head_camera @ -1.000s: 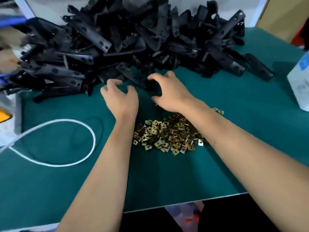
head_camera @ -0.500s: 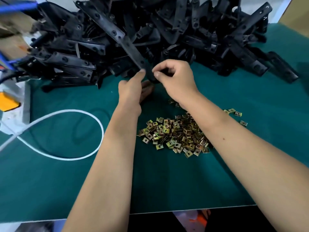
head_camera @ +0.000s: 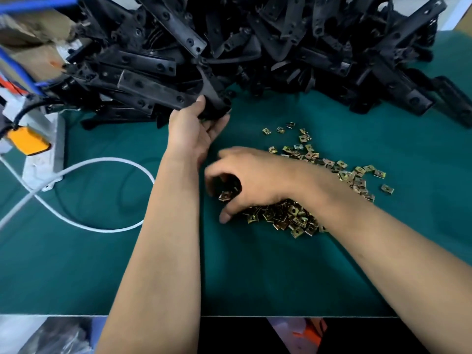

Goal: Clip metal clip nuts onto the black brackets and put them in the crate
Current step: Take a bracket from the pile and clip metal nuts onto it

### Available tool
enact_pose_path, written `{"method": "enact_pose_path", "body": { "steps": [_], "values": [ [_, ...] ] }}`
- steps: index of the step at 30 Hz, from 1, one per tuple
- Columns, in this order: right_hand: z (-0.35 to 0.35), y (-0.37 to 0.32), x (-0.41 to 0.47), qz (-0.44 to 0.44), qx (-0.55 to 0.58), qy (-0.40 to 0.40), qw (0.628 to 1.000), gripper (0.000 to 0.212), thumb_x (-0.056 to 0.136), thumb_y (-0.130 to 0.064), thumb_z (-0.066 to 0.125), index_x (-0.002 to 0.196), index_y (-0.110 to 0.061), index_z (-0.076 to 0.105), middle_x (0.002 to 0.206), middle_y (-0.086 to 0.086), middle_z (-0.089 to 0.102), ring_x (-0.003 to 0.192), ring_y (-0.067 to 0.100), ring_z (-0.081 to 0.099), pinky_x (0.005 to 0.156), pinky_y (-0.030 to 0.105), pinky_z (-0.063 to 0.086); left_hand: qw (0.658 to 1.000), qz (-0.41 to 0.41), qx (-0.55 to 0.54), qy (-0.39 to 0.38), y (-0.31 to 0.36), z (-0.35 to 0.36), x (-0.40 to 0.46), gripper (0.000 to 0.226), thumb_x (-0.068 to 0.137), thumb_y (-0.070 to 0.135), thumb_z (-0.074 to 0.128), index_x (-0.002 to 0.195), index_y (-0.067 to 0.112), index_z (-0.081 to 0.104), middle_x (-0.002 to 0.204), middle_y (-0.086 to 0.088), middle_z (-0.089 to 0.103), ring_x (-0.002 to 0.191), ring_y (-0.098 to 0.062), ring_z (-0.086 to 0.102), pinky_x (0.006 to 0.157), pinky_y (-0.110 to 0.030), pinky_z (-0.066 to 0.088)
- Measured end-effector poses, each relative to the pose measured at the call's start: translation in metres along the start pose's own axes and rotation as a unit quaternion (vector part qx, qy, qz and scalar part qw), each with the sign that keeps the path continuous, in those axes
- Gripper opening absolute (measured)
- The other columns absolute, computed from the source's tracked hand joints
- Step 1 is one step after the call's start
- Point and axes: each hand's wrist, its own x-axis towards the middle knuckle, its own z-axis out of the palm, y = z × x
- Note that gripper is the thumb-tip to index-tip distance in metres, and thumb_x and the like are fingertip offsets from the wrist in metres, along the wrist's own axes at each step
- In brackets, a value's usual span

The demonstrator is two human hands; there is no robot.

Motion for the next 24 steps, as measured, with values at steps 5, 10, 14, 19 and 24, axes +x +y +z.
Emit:
{"method": "enact_pose_path", "body": {
  "steps": [5, 10, 14, 19, 24],
  "values": [
    [-0.013, 0.02, -0.008, 0.027, 0.02, 0.004, 0.999, 0.013, 0.082, -0.032, 0.086, 0.084, -0.03, 0.073, 0.084, -0.011, 0.068, 0.079, 0.002, 0.061, 0.068, 0.016, 0.043, 0.999, -0.004, -0.03, -0.038, -0.009, 0.004, -0.002, 0.037, 0.108, 0.008, 0.043, 0.144, -0.003, 0.045, 0.129, -0.028, 0.065, 0.093, -0.042, 0.075, 0.063, -0.03, 0.059],
    [-0.021, 0.052, -0.027, 0.096, -0.001, 0.083, 0.992, 0.011, 0.092, -0.033, 0.076, 0.085, -0.03, 0.068, 0.08, -0.017, 0.066, 0.076, -0.003, 0.06, 0.066, 0.016, 0.04, 0.997, -0.017, 0.013, -0.071, -0.021, 0.016, -0.007, 0.034, 0.101, 0.008, 0.059, 0.132, -0.006, 0.057, 0.109, -0.021, 0.074, 0.09, -0.035, 0.076, 0.065, -0.024, 0.058],
    [-0.021, 0.078, -0.047, 0.103, 0.098, 0.175, 0.974, 0.011, 0.092, -0.018, 0.077, 0.089, -0.024, 0.068, 0.081, -0.007, 0.072, 0.076, 0.005, 0.068, 0.07, 0.024, 0.051, 0.991, -0.017, 0.075, -0.109, -0.036, 0.028, -0.017, 0.012, 0.09, 0.004, 0.075, 0.098, 0.008, 0.068, 0.092, -0.008, 0.076, 0.084, -0.028, 0.076, 0.06, -0.02, 0.054],
    [-0.009, 0.092, -0.058, 0.093, 0.331, 0.348, 0.872, 0.01, 0.095, -0.001, 0.069, 0.1, -0.01, 0.071, 0.079, 0.008, 0.073, 0.063, 0.017, 0.069, 0.053, 0.021, 0.051, 0.98, -0.006, 0.121, -0.158, -0.045, 0.03, -0.021, 0.022, 0.083, 0.0, 0.08, 0.099, 0.008, 0.067, 0.094, -0.008, 0.071, 0.078, -0.014, 0.066, 0.059, -0.016, 0.046],
    [-0.005, 0.091, -0.057, 0.09, 0.463, 0.406, 0.782, 0.013, 0.094, 0.006, 0.069, 0.102, -0.004, 0.071, 0.08, 0.012, 0.073, 0.068, 0.029, 0.076, 0.06, 0.024, 0.06, 0.963, 0.003, 0.152, -0.221, -0.052, 0.031, -0.027, 0.03, 0.083, -0.008, 0.075, 0.108, 0.006, 0.068, 0.105, -0.01, 0.075, 0.094, -0.016, 0.072, 0.079, -0.023, 0.056]
  ]
}}
